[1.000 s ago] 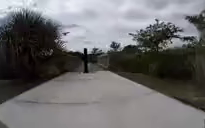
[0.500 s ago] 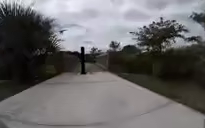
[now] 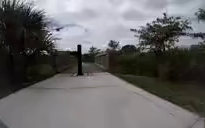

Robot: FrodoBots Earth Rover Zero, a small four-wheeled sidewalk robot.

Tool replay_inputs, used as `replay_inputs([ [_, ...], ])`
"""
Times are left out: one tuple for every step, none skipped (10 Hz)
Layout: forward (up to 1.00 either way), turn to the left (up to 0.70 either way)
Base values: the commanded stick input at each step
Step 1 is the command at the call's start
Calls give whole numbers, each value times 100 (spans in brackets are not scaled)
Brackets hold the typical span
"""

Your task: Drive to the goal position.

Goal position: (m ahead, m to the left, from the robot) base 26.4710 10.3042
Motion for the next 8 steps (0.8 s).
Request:
replay_inputs([
  [85,0],
  [85,0],
  [85,13],
  [85,34],
  [85,34],
  [85,34],
  [85,34],
  [85,34],
])
